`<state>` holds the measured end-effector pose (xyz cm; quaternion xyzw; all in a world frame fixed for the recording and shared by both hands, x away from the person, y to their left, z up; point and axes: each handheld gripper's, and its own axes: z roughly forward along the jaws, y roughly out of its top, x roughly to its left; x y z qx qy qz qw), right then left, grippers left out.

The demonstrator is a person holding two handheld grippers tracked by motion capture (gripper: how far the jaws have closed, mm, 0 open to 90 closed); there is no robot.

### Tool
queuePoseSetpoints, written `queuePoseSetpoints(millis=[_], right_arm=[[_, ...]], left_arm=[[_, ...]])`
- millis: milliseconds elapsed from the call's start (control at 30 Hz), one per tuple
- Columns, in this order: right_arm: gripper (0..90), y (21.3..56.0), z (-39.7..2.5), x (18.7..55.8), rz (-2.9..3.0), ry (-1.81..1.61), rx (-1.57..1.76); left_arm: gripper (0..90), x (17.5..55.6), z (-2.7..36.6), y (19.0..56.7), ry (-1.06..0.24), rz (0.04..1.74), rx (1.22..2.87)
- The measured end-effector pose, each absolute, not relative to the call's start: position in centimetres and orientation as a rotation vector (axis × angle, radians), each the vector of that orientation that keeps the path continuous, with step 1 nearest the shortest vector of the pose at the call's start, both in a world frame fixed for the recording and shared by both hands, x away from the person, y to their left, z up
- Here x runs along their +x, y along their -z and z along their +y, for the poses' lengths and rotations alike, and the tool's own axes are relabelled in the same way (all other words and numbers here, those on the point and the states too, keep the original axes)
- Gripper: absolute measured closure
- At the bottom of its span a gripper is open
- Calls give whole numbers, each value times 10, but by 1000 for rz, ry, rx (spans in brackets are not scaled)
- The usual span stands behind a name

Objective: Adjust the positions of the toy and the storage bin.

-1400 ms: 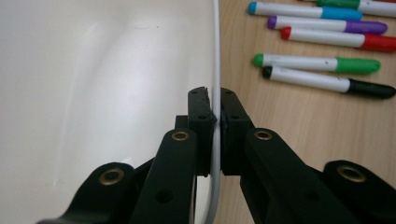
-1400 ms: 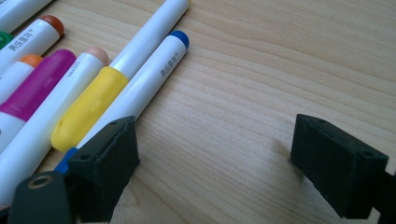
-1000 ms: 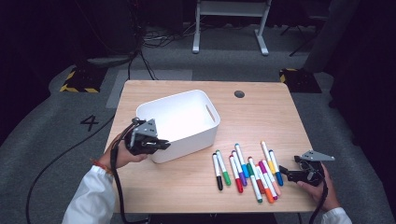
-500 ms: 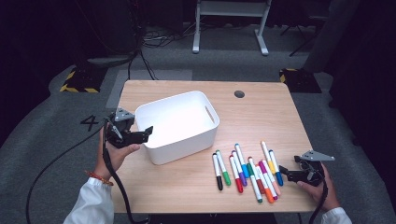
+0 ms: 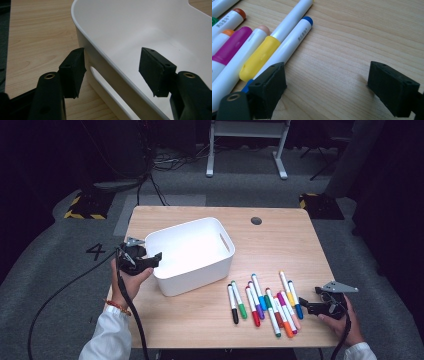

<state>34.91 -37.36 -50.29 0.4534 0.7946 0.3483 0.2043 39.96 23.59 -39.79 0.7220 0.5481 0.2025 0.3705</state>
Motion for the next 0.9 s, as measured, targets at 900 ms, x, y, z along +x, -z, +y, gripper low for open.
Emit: queuePoseSetpoints(millis=[900], right_arm=[[148,503,-373,350,2209,-959,1266]], left_arm=[[729,372,260,395,-426,1251,1912]])
